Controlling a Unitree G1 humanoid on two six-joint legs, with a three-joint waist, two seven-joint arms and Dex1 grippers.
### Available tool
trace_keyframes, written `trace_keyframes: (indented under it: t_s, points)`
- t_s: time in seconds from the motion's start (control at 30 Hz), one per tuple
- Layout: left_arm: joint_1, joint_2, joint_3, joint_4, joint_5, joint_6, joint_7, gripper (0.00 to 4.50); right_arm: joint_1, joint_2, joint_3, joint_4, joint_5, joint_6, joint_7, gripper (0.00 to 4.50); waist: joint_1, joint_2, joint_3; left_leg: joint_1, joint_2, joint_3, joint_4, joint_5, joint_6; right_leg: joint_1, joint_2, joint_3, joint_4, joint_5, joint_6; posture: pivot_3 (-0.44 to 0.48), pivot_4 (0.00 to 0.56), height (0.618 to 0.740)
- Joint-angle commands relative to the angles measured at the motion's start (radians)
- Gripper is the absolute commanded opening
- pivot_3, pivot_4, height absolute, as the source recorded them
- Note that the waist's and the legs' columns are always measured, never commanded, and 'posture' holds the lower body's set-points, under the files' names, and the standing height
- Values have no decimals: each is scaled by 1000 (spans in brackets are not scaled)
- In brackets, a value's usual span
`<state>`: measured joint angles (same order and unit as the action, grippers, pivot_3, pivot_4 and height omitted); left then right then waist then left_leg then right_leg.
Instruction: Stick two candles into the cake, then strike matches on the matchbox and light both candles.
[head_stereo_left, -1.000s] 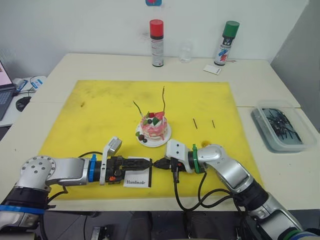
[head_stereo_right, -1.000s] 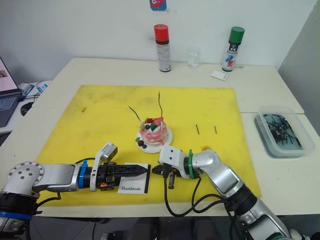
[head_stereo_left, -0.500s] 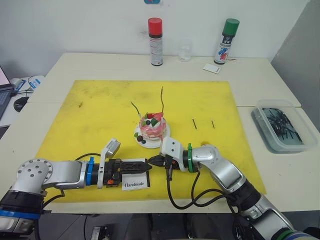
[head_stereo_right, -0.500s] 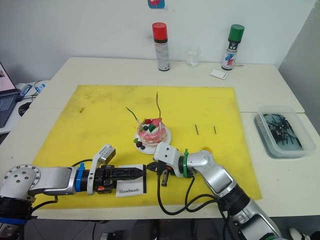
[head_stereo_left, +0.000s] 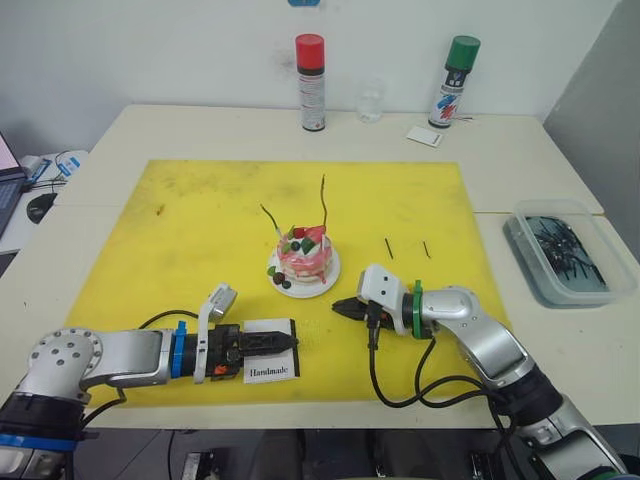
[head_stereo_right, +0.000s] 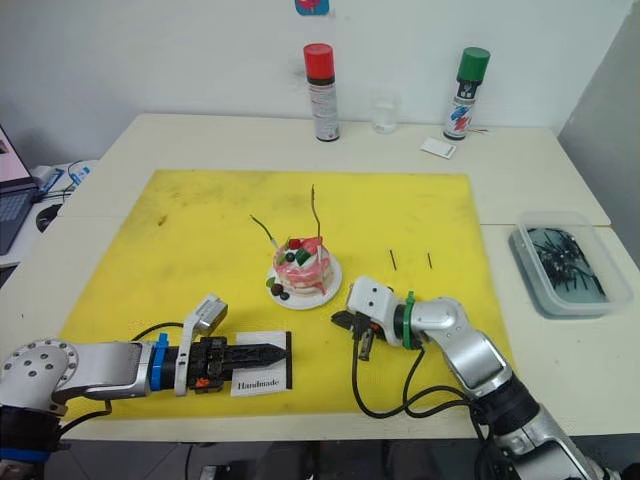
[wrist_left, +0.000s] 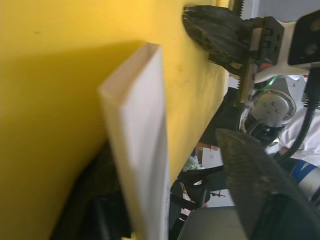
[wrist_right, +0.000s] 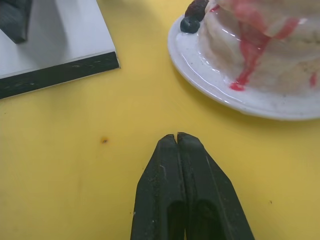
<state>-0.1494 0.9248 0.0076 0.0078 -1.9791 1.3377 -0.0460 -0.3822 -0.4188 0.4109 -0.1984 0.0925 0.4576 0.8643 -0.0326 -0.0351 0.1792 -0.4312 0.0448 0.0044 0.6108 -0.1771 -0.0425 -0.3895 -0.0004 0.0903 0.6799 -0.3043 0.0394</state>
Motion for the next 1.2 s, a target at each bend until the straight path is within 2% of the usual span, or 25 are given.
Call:
trace_keyframes:
  t_s: [0.03,0.17,0.33,0.43,0.57,0.63,0.73,0.9,1.0,1.2]
  points:
    - [30,-7,12,-14,7,-4,20,1329,26,-7,-36,-63,24,58,-22,0,0,0,0,0,0,0,0,0,0,0,0,0,0,0,0,0,150,740]
    - [37,-25,22,-21,7,-13,31,61,18,7,-101,-106,71,142,-62,0,0,0,0,0,0,0,-1,0,0,0,0,0,0,0,-1,0,150,740]
    - [64,-38,63,-65,7,-33,10,27,41,28,-240,-229,183,318,-134,0,-1,0,0,0,0,0,-1,0,0,0,0,0,0,0,-1,0,150,740]
    - [80,-49,111,-123,7,-56,-32,27,59,99,-355,-303,217,433,-275,0,0,0,0,0,0,0,-2,0,-1,0,0,0,0,-1,-2,0,150,740]
    - [183,-21,152,-302,7,-118,-118,0,83,169,-417,-377,215,492,-413,935,-1,0,0,-1,1,0,-3,-1,-2,-2,0,1,0,-1,-3,0,150,740]
    - [225,-22,154,-369,7,-172,-120,0,91,199,-419,-380,191,433,-465,1737,-1,0,0,-1,1,0,-3,-2,-3,-3,-1,3,0,-1,-4,0,150,740]
    - [274,-67,158,-448,7,-279,-65,0,97,213,-324,-319,67,301,-561,2808,-1,0,0,-1,1,1,-3,-2,-4,-4,-1,4,0,-2,-4,0,150,740]
    - [336,-96,130,-552,7,-393,1,0,75,281,-255,-136,-51,138,-686,2808,-2,0,0,-1,1,2,-2,-2,-4,-4,0,5,0,-5,-7,0,150,740]
    - [388,-71,110,-634,7,-445,10,0,64,329,-244,5,-82,46,-734,2808,-2,0,0,-1,0,3,-2,-2,-4,-3,0,5,0,-5,-7,0,150,740]
    - [468,-23,102,-710,7,-539,-4,0,57,376,-269,132,-96,-26,-783,2808,-1,0,0,-1,1,2,-2,-2,-3,-3,1,4,0,-4,-7,0,150,740]
